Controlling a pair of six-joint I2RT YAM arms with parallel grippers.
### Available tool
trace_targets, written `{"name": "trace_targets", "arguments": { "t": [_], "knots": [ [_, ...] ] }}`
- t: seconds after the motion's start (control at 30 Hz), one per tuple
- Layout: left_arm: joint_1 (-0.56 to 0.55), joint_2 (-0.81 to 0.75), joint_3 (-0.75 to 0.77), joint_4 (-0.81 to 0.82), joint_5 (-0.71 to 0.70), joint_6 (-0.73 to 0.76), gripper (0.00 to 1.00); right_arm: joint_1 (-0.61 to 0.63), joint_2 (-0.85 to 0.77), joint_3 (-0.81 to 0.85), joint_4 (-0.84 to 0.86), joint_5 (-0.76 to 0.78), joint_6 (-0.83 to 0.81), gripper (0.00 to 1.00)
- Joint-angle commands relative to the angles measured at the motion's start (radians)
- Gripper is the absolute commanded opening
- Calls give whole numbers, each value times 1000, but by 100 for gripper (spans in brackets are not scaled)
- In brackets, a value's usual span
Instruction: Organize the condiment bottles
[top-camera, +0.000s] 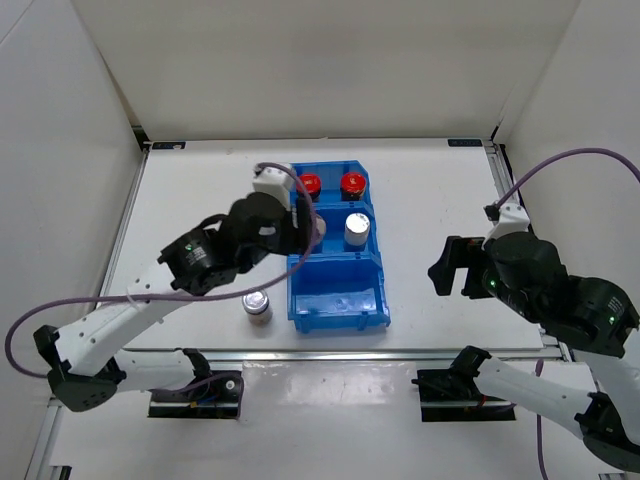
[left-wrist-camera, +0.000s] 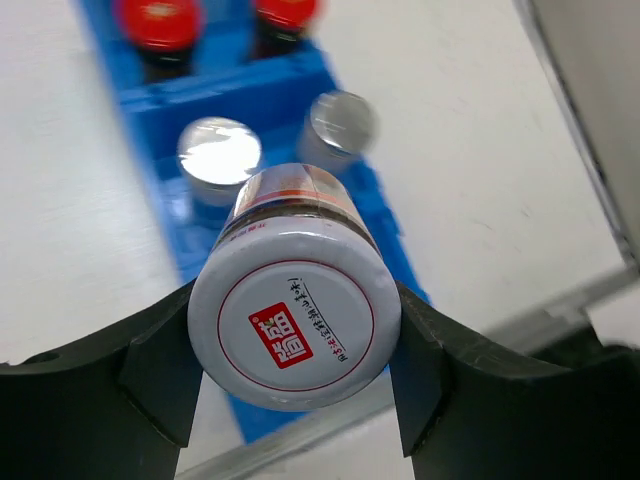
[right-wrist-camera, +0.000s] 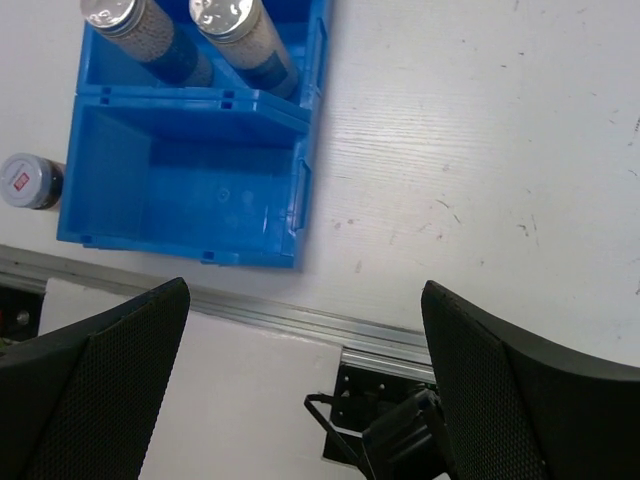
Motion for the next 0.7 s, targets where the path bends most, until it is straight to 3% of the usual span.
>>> {"name": "trace_targets", "arguments": {
  "t": [0.0,0.17,0.4,0.6,0.67],
  "knots": [
    [-144,87,13,-2,-40,2,11,-1,-23,-4,-44,63,31,100],
    [-284,258,50,56,-50,13,14,-1,-32,15,-92,63,49,100],
    [-284,505,125,90,-16,45,18,-1,-52,25,-119,63,59,100],
    [-244,631,134,145,71,54,34,-1,-71,25,-129,63,68,100],
    [-235,652,134,154,98,54,47,-1,-71,34,-129,63,68,100]
  ]
}}
